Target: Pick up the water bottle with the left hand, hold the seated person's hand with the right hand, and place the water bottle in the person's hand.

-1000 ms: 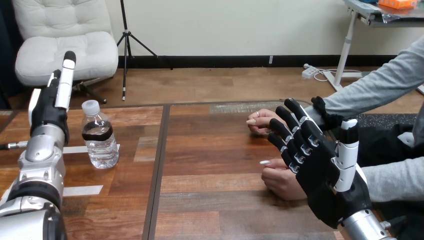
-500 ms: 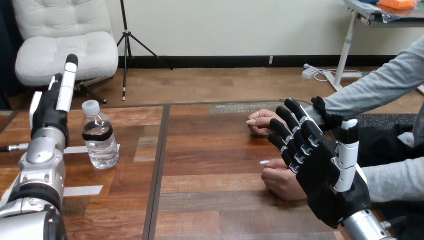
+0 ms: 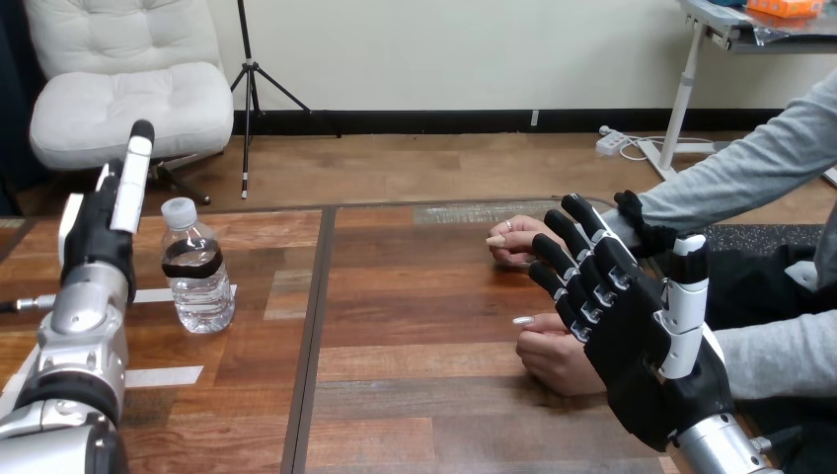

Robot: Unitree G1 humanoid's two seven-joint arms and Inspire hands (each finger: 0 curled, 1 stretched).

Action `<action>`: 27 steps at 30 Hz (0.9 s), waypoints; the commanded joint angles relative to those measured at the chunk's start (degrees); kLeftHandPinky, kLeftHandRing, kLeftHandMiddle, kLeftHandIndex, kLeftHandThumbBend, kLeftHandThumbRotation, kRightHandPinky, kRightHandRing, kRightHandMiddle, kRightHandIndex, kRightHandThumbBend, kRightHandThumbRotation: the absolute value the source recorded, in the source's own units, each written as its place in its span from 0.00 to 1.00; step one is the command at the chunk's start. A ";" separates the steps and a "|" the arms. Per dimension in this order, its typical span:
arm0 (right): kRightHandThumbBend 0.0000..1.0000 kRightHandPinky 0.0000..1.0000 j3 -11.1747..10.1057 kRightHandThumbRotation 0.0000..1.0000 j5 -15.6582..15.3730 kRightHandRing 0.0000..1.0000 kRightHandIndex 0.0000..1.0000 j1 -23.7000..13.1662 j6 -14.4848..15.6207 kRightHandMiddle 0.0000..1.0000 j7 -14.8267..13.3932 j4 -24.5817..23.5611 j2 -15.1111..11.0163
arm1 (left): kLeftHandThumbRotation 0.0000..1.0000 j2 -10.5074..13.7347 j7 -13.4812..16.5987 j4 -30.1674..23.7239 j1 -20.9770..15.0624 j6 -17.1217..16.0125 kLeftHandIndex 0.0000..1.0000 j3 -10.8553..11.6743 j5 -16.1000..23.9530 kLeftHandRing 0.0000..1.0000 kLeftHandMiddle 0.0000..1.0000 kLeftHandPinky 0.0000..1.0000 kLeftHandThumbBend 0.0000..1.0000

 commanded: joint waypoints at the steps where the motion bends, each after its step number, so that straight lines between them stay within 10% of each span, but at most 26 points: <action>1: 0.95 1.00 -0.42 1.00 0.98 1.00 1.00 -2.16 -0.79 1.00 0.05 -3.06 0.67 | 1.00 0.83 0.49 -0.16 -0.75 -0.20 1.00 -0.09 0.34 1.00 1.00 1.00 0.79; 27: 0.95 1.00 -0.36 1.00 0.76 1.00 1.00 -2.06 -1.20 1.00 0.24 -2.76 0.71 | 1.00 -0.90 0.71 -0.24 0.71 -1.03 1.00 0.26 -0.37 1.00 1.00 1.00 0.72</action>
